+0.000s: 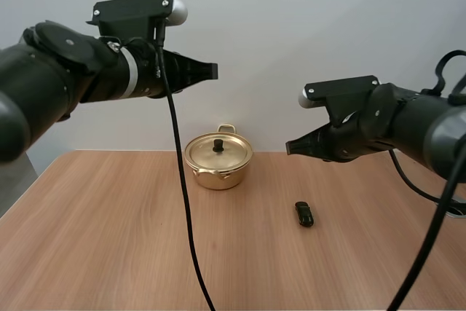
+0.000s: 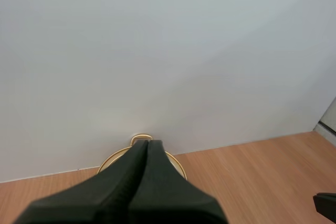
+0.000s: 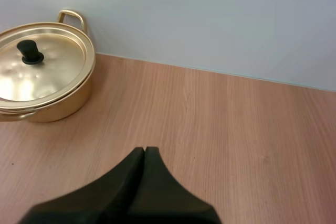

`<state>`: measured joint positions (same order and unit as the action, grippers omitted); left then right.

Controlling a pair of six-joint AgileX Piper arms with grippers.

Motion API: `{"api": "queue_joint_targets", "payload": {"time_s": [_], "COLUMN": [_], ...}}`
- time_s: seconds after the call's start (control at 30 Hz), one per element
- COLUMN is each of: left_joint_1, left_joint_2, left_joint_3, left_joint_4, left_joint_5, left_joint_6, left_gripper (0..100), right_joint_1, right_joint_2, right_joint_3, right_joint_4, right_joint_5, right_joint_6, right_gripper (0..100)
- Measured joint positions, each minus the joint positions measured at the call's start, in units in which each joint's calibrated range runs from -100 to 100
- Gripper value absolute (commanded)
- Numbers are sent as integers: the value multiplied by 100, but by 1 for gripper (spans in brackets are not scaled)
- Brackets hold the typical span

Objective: Open the pot, put the car inside, and close it

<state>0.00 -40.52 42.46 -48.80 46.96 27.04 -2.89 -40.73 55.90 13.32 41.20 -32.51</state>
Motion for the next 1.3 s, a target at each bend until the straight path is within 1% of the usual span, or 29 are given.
{"api": "queue_joint_targets", "payload": {"time_s": [0.1,0.17,0.2,0.27,0.37,0.4,0.43,0.47,0.5,0.57,0.7,0.77,0.9,1.07,1.3], "left_joint_1": [0,0,0,0,-62,-99,-129,-175,-229,-328,-530,-581,-580,-580,-580], "left_joint_2": [576,977,1178,1537,2137,2338,2496,2695,2894,3253,4048,4406,4897,5167,5396], "left_joint_3": [-435,-698,-816,-1012,-1237,-1296,-1353,-1415,-1475,-1576,-1678,-1678,-1765,-1891,-2240], "left_joint_4": [-8,91,118,124,166,198,202,202,202,226,421,458,480,386,414], "left_joint_5": [745,1097,1155,1216,1239,1239,1239,1239,1185,1043,553,207,-204,-327,-536], "left_joint_6": [469,779,905,1214,1650,1806,1946,2054,2130,2184,2044,2004,2003,2003,2044], "left_gripper": [0,1,4,17,48,60,71,77,79,78,78,78,78,78,78], "right_joint_1": [0,0,0,0,11,11,11,11,11,11,11,11,11,11,11], "right_joint_2": [567,930,1133,1519,1933,2046,2135,2243,2346,2516,2793,2870,2947,2959,2959], "right_joint_3": [-8,-62,-124,-255,-495,-579,-648,-731,-797,-878,-908,-908,-908,-908,-908], "right_joint_4": [230,329,356,384,405,405,395,395,395,395,395,395,395,395,403], "right_joint_5": [-353,-444,-426,-443,-443,-394,-314,-255,-176,-98,-68,-68,83,196,387], "right_joint_6": [-200,-319,-386,-425,-435,-435,-446,-479,-528,-584,-584,-584,-584,-584,-584], "right_gripper": [0,11,16,31,56,61,68,74,78,83,84,84,84,84,84]}}
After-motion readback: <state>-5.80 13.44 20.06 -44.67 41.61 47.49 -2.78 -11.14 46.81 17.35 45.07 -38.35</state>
